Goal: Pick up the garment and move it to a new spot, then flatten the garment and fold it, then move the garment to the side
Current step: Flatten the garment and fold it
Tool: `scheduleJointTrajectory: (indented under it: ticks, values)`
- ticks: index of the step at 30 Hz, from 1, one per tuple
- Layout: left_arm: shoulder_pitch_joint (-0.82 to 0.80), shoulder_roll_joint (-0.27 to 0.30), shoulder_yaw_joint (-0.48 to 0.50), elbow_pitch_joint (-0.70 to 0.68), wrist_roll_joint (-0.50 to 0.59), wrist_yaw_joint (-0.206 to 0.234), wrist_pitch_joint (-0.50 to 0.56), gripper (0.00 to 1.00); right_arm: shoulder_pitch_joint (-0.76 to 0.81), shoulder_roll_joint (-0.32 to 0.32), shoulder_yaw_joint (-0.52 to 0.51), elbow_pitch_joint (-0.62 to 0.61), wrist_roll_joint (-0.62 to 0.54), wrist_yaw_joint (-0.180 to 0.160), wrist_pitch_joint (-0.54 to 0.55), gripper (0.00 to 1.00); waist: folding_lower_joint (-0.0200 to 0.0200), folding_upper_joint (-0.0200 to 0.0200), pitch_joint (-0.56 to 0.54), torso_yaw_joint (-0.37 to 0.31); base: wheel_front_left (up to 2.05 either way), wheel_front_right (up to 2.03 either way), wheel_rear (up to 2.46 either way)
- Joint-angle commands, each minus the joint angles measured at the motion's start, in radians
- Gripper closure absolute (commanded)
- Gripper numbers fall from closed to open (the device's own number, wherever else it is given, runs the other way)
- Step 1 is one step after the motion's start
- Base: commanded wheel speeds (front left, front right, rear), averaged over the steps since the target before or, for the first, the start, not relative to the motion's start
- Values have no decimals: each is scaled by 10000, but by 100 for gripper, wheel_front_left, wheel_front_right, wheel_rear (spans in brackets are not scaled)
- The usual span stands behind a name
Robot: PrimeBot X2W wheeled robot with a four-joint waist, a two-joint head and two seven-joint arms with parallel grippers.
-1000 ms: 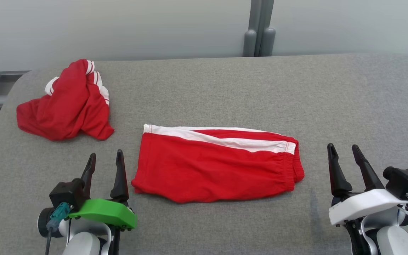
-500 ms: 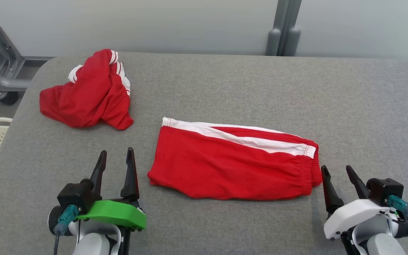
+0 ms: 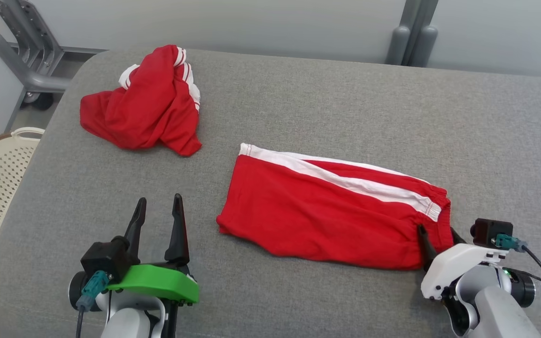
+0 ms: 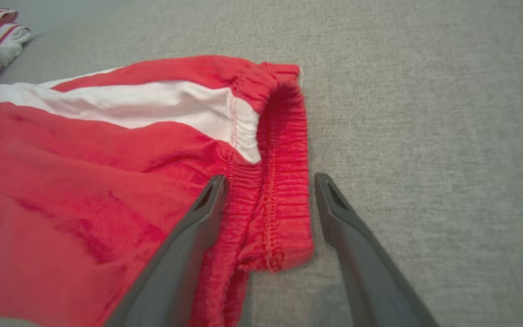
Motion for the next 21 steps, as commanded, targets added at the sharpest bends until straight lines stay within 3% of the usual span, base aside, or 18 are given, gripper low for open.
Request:
scheduleJointTrajectory:
  ticks: [1,6,7,9,10,15,21]
  values:
    - [1,-41,30,50,66,-17,-2,0,-191,-37,59,277,246,1,169,0,0,0,7,90,0,0,0]
    - [54,-63,72,98,115,-71,-2,0,-557,-11,291,1147,963,1,866,0,0,0,-28,161,0,0,0]
    - [66,-69,85,104,124,-75,-2,0,-628,6,372,1257,1176,2,1005,4,0,0,-40,165,0,0,0]
    - [96,-76,108,117,124,-84,-2,0,-744,25,528,1426,1459,5,1248,48,0,0,-65,160,0,0,0]
    - [114,-81,115,127,132,-91,-2,0,-794,35,578,1484,1548,5,1321,60,0,0,-80,153,0,0,0]
    - [178,-103,131,170,189,-108,-2,0,-1050,-9,639,1658,1693,2,1471,100,0,0,-154,89,0,0,0]
    - [299,-115,134,241,279,-167,-2,0,-1364,-324,808,1232,2174,1,1876,100,0,0,-401,-420,0,0,0]
